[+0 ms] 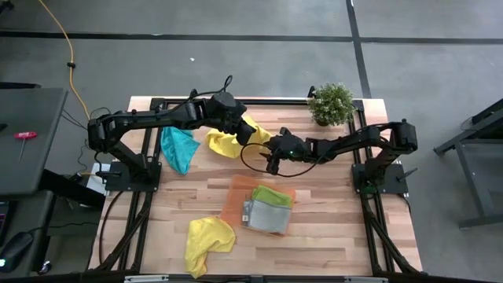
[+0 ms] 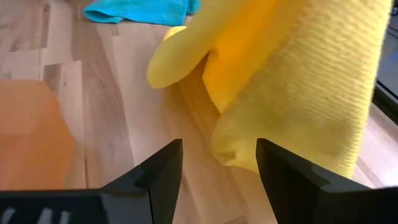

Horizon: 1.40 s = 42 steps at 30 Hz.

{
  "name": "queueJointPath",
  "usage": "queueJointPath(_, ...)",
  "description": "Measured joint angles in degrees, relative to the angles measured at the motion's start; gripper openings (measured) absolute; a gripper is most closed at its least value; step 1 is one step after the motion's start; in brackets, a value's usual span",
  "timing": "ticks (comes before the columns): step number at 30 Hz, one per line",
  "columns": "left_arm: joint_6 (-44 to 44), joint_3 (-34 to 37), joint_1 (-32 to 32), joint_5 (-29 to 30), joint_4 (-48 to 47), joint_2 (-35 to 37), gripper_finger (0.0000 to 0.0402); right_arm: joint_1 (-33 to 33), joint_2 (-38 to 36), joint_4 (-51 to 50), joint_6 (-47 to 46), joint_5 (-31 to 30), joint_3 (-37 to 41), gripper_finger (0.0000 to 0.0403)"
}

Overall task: Fold microfiber towels
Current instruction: Fold the top yellow towel

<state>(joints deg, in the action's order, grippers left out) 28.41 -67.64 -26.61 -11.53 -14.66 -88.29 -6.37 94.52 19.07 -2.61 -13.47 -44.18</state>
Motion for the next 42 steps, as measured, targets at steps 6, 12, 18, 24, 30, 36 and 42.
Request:
queueJointPath(6, 0.06, 0.0, 0.0, -0.02, 0.08, 0.0, 0.0, 0.02, 2.26, 0.97, 0.14, 3.06, -0.02, 0.0197)
queueJointPath(12, 0.07, 0.0, 0.09, -0.04, 0.04, 0.0, 0.0, 0.04, 3.76, 4.26, -1.9, 0.04, -0.02, 0.0197)
queueJointPath(18, 0.08, 0.0, 0.09, -0.06, -0.03, 0.0, 0.0, 0.04, 3.8, 4.67, -1.9, -0.03, -0.02, 0.0196)
queueJointPath(24, -0.03, 0.0, 0.09, -0.06, -0.04, 0.0, 0.0, 0.04, 3.8, 4.79, -3.13, -0.01, -0.02, 0.0153)
queueJointPath(30, -0.04, 0.0, 0.09, -0.06, -0.04, 0.0, 0.0, 0.04, 3.8, 4.87, -4.94, -0.03, -0.02, 0.0089)
queueJointPath(36, -0.05, 0.0, 0.09, -0.06, -0.04, 0.0, 0.0, 0.02, 3.68, 5.52, -13.68, -0.03, -0.02, 0.0015)
queueJointPath(42, -2.36, 0.0, -0.21, -0.23, -1.11, 0.0, 0.0, 0.0, -0.59, 3.56, -21.97, 0.45, -0.02, 0.0003)
